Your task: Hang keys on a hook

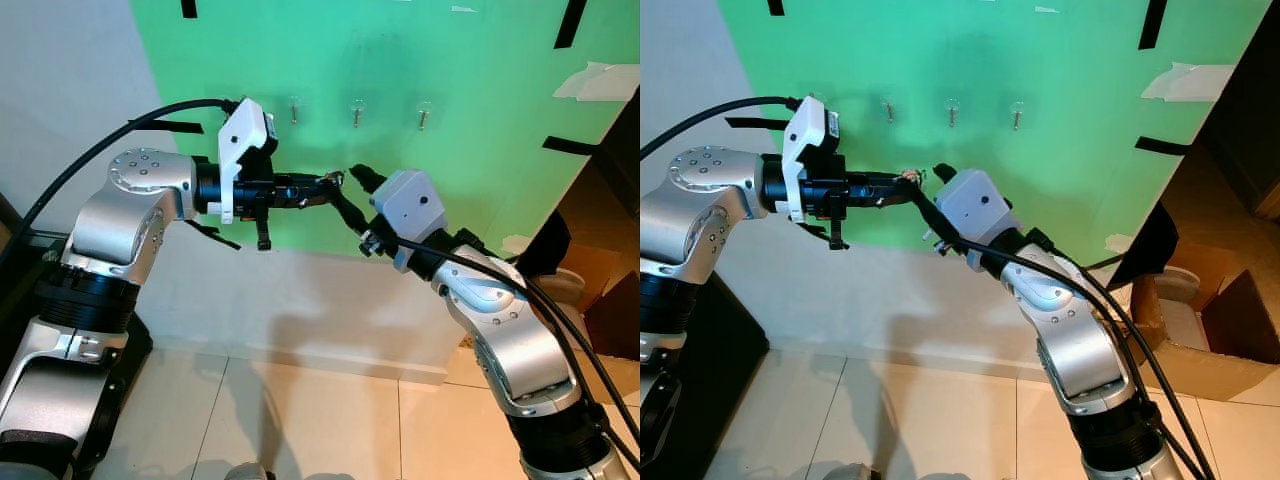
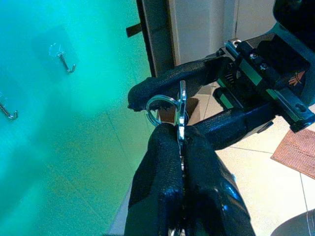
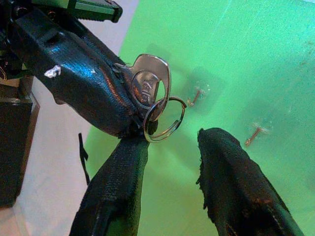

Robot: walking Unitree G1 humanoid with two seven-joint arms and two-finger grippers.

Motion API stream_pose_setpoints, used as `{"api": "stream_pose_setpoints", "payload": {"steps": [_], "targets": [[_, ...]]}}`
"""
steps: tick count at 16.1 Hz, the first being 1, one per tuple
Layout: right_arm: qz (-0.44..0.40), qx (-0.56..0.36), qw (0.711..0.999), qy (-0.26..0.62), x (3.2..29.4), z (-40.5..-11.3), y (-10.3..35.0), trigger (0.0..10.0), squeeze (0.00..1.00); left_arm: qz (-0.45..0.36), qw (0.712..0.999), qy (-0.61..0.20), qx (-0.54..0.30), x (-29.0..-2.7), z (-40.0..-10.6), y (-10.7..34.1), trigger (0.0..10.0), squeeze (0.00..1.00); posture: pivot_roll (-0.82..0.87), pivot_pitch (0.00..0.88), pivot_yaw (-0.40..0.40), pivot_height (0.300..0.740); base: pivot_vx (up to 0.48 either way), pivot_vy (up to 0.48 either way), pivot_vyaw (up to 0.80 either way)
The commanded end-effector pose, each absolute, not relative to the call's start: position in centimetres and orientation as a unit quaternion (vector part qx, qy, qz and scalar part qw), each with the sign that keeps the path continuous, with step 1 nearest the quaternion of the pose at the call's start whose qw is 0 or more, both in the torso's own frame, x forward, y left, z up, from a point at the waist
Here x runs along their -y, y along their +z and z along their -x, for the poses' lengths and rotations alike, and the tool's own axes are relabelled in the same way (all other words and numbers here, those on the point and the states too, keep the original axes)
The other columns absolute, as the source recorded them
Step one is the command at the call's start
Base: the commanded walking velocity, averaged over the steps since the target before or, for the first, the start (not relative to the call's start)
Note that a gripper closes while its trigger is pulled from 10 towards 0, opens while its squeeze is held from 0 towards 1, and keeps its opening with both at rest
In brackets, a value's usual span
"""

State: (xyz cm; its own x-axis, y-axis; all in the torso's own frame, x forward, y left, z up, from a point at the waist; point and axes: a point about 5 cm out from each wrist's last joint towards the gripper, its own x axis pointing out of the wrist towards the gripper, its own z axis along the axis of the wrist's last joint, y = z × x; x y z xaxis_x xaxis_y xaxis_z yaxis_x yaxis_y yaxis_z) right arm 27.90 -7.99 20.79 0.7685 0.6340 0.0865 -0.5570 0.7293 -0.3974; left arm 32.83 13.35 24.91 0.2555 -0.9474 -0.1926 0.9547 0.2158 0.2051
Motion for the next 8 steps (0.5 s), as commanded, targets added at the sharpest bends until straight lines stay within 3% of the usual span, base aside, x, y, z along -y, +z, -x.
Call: {"api": "stream_pose_setpoints", "payload": {"steps": [1,2,3,4,5,6,7,8], "targets": [[0.174,0.141,0.921,0.319,7.92,-27.89,22.11,10.0,0.00,-0.146,0.779,-0.610,-0.017,-13.24,-33.00,24.97,10.0,0.00,-0.03,0.000,0.011,0.740,0.000,0.000,0.00],[0.171,0.144,0.921,0.319,7.97,-27.88,22.20,10.0,0.00,-0.146,0.779,-0.609,-0.017,-13.28,-33.00,24.96,10.0,0.00,-0.03,0.000,0.010,0.740,0.000,0.000,0.00],[0.167,0.146,0.921,0.320,8.00,-27.85,22.28,7.4,0.00,-0.146,0.780,-0.608,-0.018,-13.33,-33.01,24.95,10.0,0.00,-0.03,0.000,0.010,0.740,0.000,0.000,0.00],[0.165,0.147,0.921,0.321,8.02,-27.82,22.29,2.9,0.00,-0.147,0.780,-0.608,-0.018,-13.36,-33.00,24.93,10.0,0.00,-0.03,0.000,0.011,0.740,0.000,0.000,0.00],[0.165,0.147,0.921,0.322,8.02,-27.79,22.30,1.8,0.00,-0.147,0.780,-0.608,-0.018,-13.37,-32.99,24.92,10.0,0.00,-0.03,0.000,0.011,0.740,0.000,0.000,0.00],[0.164,0.148,0.920,0.323,8.02,-27.77,22.31,1.8,0.00,-0.147,0.780,-0.608,-0.018,-13.37,-32.98,24.91,10.0,0.00,-0.03,0.000,0.011,0.740,0.000,0.000,0.00],[0.163,0.149,0.920,0.324,8.04,-27.73,22.32,0.0,0.00,-0.147,0.780,-0.608,-0.018,-13.33,-32.98,24.90,10.0,0.00,-0.03,0.000,0.011,0.740,0.000,0.000,0.00],[0.162,0.149,0.920,0.324,8.05,-27.71,22.31,0.0,0.00,-0.147,0.780,-0.608,-0.019,-13.32,-32.98,24.90,10.0,0.00,-0.04,0.000,0.013,0.740,0.000,0.000,0.00]]}}
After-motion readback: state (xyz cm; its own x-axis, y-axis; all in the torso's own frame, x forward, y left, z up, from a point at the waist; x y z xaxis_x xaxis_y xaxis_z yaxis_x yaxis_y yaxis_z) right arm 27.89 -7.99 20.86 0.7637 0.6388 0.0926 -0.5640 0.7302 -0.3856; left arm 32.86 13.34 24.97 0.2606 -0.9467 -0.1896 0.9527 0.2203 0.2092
